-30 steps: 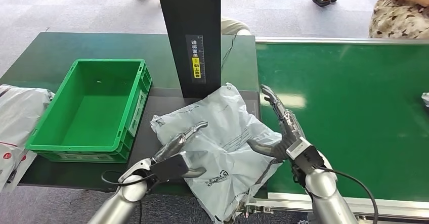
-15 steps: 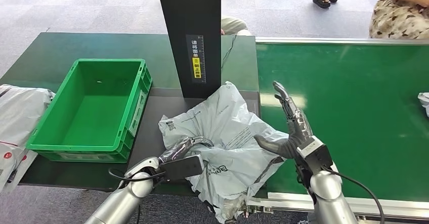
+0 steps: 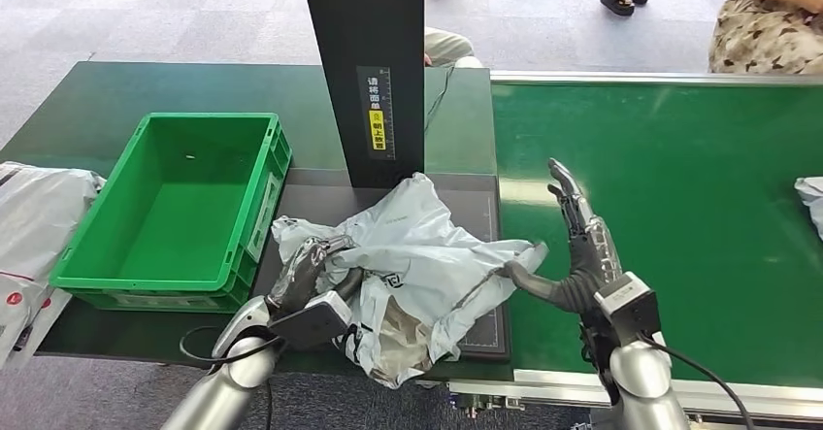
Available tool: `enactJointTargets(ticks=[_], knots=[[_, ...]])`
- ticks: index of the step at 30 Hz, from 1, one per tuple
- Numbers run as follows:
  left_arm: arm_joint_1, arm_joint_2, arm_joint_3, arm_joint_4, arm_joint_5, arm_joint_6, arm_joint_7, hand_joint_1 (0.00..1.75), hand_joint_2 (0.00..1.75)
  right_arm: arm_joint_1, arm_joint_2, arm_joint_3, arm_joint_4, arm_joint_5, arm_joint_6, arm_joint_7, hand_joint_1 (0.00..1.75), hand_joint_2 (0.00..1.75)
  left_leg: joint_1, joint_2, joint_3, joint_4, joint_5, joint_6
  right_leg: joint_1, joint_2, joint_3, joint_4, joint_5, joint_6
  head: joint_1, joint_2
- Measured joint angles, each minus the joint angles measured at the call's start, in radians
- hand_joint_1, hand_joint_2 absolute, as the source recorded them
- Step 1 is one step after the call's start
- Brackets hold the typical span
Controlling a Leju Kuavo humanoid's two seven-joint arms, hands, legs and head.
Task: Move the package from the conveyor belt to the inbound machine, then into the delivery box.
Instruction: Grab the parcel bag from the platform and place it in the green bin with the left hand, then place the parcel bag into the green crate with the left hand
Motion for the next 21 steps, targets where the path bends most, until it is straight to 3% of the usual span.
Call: enactJointTargets(ticks=[6, 11, 15, 21], knots=[[0.071, 0.000, 0.051, -0.180, -0.126, 0.243, -0.049, 1.75, 1.75, 0.010, 0.002, -0.021, -0.018, -0.005, 0.012, 0.006, 0.00, 1.75, 0.000, 0.000, 0.000, 0.000, -0.001, -0.001, 0.000, 0.000, 0.000, 0.000, 0.000, 0.000, 0.000, 0.000], [0.087, 0.011, 0.092, -0.248, -0.214, 0.382, -0.019, 1.75, 1.75, 0.018, 0.004, -0.032, -0.027, -0.005, 0.013, 0.008, 0.00, 1.75, 0.000, 0.001, 0.000, 0.000, -0.001, -0.001, 0.000, 0.001, 0.000, 0.000, 0.000, 0.000, 0.000, 0.000], [0.064, 0.034, 0.136, -0.235, -0.241, 0.468, 0.024, 1.75, 1.75, 0.033, 0.010, -0.035, -0.035, 0.001, 0.004, 0.005, 0.00, 1.75, 0.000, 0.001, 0.001, 0.000, 0.000, -0.001, 0.000, 0.001, -0.001, 0.000, 0.000, 0.000, 0.000, 0.000], [-0.018, 0.036, 0.248, -0.212, -0.350, 0.515, 0.134, 1.75, 1.75, 0.046, 0.013, -0.038, -0.064, -0.004, 0.000, 0.019, 0.00, 1.75, 0.000, 0.001, 0.001, 0.000, 0.000, -0.002, 0.000, 0.001, 0.000, 0.001, 0.000, 0.000, 0.000, 0.000]])
